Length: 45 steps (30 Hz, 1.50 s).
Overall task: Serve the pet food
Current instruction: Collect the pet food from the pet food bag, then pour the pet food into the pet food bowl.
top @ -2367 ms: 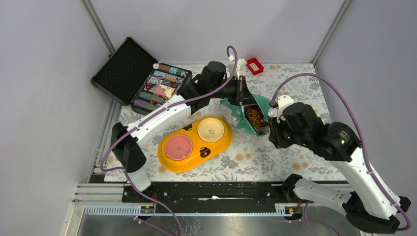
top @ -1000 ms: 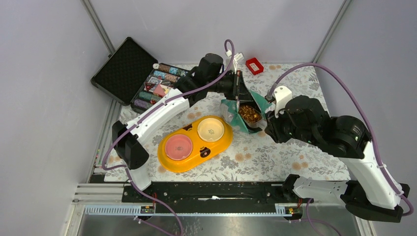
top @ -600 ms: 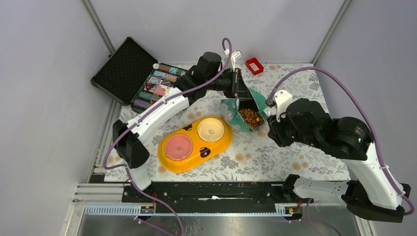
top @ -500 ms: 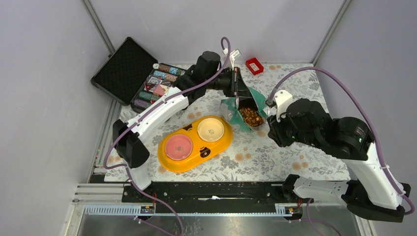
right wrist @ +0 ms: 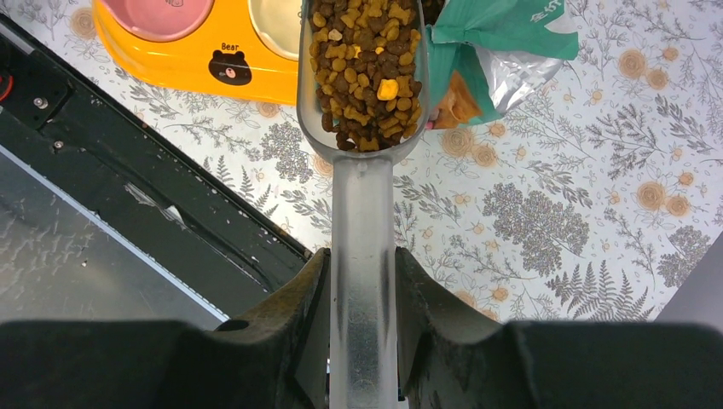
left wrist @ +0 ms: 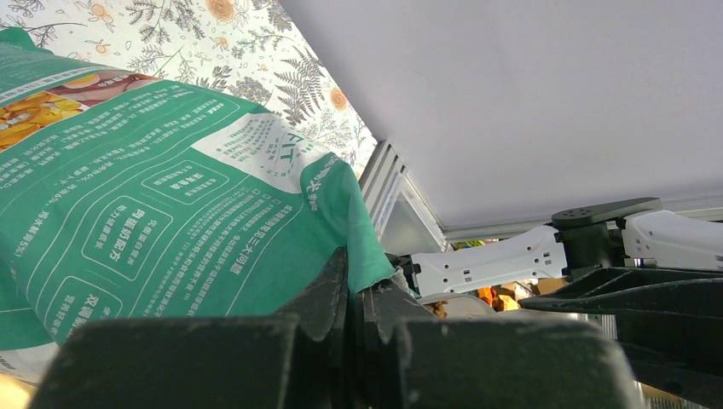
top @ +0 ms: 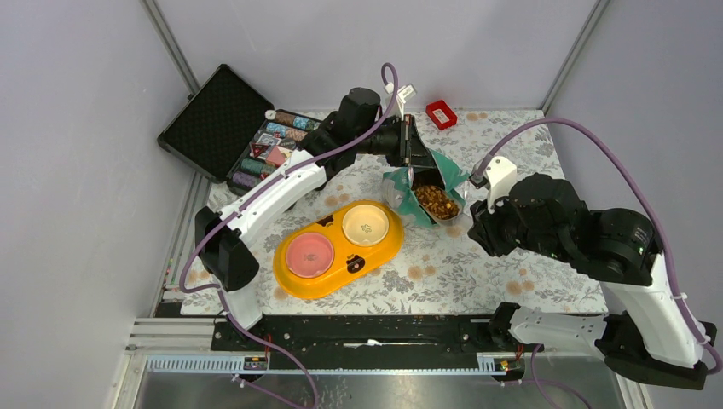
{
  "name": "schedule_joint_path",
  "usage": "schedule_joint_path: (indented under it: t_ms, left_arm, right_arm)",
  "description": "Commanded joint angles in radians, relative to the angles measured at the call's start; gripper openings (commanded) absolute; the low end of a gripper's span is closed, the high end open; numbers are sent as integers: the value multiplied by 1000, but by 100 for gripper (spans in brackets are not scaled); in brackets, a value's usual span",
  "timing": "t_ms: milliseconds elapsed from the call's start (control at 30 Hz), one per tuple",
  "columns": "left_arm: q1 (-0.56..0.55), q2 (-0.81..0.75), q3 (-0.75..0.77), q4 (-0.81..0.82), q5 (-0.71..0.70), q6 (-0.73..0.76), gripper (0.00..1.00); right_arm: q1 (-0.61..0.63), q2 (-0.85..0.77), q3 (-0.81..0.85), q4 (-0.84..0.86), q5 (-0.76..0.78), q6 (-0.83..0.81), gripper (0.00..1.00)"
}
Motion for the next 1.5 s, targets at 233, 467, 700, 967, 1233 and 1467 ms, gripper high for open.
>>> schedule_joint_path:
  t_ms: [233, 467, 700, 967, 1233, 1467]
  left_arm:
    - [8, -61, 78, 243, 71, -48, 0]
    - [12, -58, 77, 259, 66, -64, 0]
    - [17, -57, 79, 258, 65, -63, 0]
    - [26, -50, 88, 284, 59, -69, 0]
    - [59, 5, 180, 285, 58, -86, 0]
    - [99, 49, 237, 297, 58, -106, 0]
  right_arm:
    - [20, 14, 83, 26, -7, -28, 0]
    - [29, 21, 86, 25, -13, -26, 0]
    - [34, 25, 124, 16, 4, -25, 0]
    - [66, 64, 176, 8, -4, -39, 0]
    - [125, 131, 229, 24, 12, -71, 0]
    - [179, 166, 184, 67, 7, -75, 0]
